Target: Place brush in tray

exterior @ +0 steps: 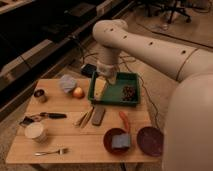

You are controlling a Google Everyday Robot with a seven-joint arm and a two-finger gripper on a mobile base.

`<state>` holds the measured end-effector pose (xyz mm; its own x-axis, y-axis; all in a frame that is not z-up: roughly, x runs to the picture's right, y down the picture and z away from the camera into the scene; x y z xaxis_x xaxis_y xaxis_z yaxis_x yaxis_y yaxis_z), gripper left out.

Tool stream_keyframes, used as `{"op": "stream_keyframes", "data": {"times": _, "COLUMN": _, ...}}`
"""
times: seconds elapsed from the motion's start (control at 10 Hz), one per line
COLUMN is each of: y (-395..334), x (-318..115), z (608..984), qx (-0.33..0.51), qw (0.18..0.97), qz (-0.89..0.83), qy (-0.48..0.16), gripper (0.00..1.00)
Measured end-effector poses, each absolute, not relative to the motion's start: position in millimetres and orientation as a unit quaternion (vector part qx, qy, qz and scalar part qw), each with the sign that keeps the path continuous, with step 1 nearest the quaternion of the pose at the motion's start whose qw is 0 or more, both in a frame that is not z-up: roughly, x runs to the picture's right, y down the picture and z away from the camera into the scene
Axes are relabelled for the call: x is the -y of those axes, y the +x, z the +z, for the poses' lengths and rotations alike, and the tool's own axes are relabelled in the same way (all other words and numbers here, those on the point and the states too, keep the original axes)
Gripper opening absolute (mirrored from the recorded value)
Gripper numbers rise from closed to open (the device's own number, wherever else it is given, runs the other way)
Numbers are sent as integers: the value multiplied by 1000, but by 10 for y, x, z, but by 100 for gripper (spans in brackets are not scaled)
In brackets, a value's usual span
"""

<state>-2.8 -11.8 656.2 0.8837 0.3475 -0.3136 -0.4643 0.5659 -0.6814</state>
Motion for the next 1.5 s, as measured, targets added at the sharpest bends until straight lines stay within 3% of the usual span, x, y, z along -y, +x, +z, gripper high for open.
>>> {"op": "stream_keyframes", "data": {"times": 0.4, "y": -176, "x": 376, "z": 6558, "qx": 1, "qw": 932, "qz": 113, "qy": -345, "gripper": 80}}
{"op": "stream_keyframes", "data": {"times": 0.8, "y": -208, "x": 447, "z": 6438, "qx": 163, "qw": 944, "qz": 26, "qy": -286, "gripper": 80}}
{"op": "stream_keyframes", "data": {"times": 1.2, "y": -235, "x": 503, "z": 6448, "qx": 179, "qw": 944, "qz": 22, "qy": -278, "gripper": 80}}
{"op": "stream_keyframes", "data": {"times": 1.5, "y": -361, "x": 652, "z": 6697, "qx": 194, "qw": 943, "qz": 28, "qy": -268, "gripper": 80}}
